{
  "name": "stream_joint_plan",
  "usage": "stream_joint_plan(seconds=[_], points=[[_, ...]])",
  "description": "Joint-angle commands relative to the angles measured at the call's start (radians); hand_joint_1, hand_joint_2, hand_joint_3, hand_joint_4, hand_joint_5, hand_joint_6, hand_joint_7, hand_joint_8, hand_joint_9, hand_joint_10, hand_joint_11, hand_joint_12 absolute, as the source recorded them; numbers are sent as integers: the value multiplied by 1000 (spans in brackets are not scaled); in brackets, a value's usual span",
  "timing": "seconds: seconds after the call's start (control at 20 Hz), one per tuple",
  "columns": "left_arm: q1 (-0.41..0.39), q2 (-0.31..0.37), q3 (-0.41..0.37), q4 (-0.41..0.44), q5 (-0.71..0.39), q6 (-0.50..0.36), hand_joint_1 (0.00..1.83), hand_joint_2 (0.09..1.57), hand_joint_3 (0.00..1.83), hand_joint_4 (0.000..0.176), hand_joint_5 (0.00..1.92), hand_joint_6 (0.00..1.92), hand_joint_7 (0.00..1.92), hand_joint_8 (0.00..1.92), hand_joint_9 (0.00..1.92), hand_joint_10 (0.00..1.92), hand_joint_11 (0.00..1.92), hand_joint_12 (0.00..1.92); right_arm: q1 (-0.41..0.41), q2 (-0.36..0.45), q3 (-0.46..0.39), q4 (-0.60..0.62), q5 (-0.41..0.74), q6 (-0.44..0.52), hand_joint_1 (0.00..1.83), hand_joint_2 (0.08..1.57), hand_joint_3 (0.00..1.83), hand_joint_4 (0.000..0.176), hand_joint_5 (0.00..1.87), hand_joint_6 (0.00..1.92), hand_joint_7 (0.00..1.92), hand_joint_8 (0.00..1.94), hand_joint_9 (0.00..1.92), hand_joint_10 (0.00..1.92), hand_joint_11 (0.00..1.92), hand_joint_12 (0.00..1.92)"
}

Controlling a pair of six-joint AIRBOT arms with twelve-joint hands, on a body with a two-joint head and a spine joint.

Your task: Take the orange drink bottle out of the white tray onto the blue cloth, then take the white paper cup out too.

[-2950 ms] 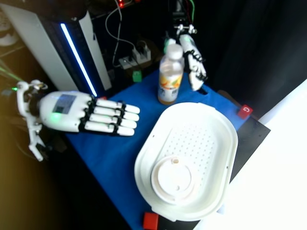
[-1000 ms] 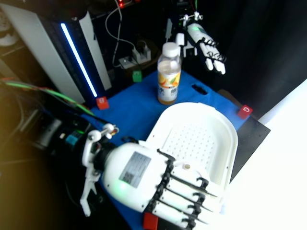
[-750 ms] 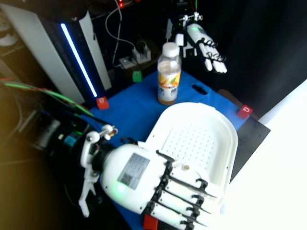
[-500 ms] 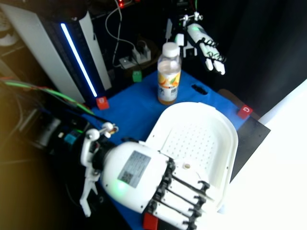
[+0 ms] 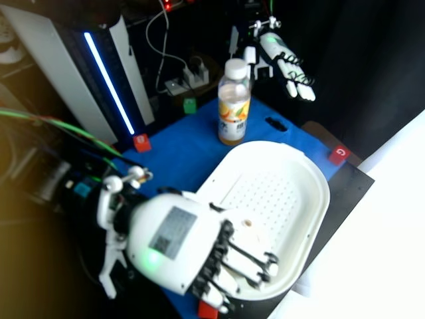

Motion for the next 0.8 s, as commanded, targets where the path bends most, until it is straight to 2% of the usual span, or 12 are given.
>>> stream_joint_plan(seconds=[0.0, 0.05, 0.1, 0.15, 0.2, 0.25, 0.4, 0.5, 0.6, 0.65, 0.7, 0.75], points=[[-8, -4, 4, 0, -133, -3, 507, 1210, 0, 90, 54, 7, 0, 0, 0, 0, 43, 47, 6, 5, -11, -24, 127, 0, 962, 1318, 3, 0, 611, 1568, 674, 1828, 876, 1919, 1015, 1921], [-8, -4, 4, 0, -133, -3, 503, 1204, 5, 99, 57, 6, 0, 0, 0, 0, 8, 217, 6, 15, -31, -39, 146, 8, 951, 1319, 2, 0, 612, 1572, 738, 1843, 940, 1921, 1062, 1921], [-8, -4, 4, -2, -133, -3, 497, 1202, 2, 97, 59, 3, 0, 0, 0, 0, 1, 302, 6, 33, -56, -90, 189, 66, 946, 1319, 1, 0, 615, 1575, 743, 1839, 934, 1921, 1048, 1921], [-8, -4, 4, -4, -133, -2, 497, 1205, 1, 91, 64, 1, 0, 0, 0, 0, 0, 264, 6, 46, -70, -126, 217, 116, 975, 1316, 0, 0, 619, 1566, 700, 1845, 901, 1921, 1033, 1921], [-7, -4, 3, -6, -134, -2, 504, 1203, 0, 90, 65, 1, 0, 0, 0, 0, 0, 171, 8, 61, -85, -158, 248, 159, 1003, 1312, 0, 0, 625, 1554, 736, 1890, 961, 1921, 1093, 1921], [-6, -4, 3, -7, -134, -2, 497, 1199, 0, 97, 63, 0, 0, 0, 0, 0, 0, 152, 10, 82, -115, -181, 279, 169, 1009, 1310, 0, 0, 629, 1550, 759, 1931, 994, 1921, 1130, 1921], [-5, -4, 2, -9, -136, -2, 495, 1209, 1, 86, 64, 2, 0, 0, 0, 0, 0, 280, 11, 148, -210, -241, 362, 169, 950, 1311, 0, 0, 630, 1562, 725, 1941, 973, 1921, 1123, 1921], [-3, -4, 1, -12, -140, -2, 445, 1196, 0, 98, 58, 0, 0, 0, 0, 0, 0, 223, 11, 180, -283, -280, 408, 169, 949, 1307, 0, 0, 632, 1558, 633, 1941, 857, 1921, 1021, 1921], [-2, -4, 0, -15, -141, -2, 439, 1194, 0, 102, 56, 0, 0, 0, 0, 0, 0, 198, 9, 241, -356, -316, 446, 169, 997, 1300, 0, 0, 646, 1538, 653, 1941, 898, 1921, 1046, 1921], [-1, -4, 0, -17, -145, -2, 477, 1210, 2, 85, 63, 1, 0, 0, 0, 0, 0, 260, -7, 263, -385, -331, 463, 169, 1043, 1289, 0, 0, 663, 1505, 678, 1941, 897, 1921, 1041, 1921], [3, -3, -1, -20, -149, -3, 499, 1221, 2, 78, 65, 1, 0, 0, 0, 0, 0, 313, -34, 293, -427, -346, 494, 169, 1118, 1292, 43, 0, 583, 1479, 701, 1759, 882, 1921, 1022, 1921], [4, -3, -2, -22, -151, -3, 506, 1226, 3, 77, 62, 0, 0, 0, 0, 0, 0, 324, -53, 313, -457, -361, 510, 169, 1127, 1294, 59, 0, 558, 1491, 703, 1719, 843, 1921, 972, 1921]])
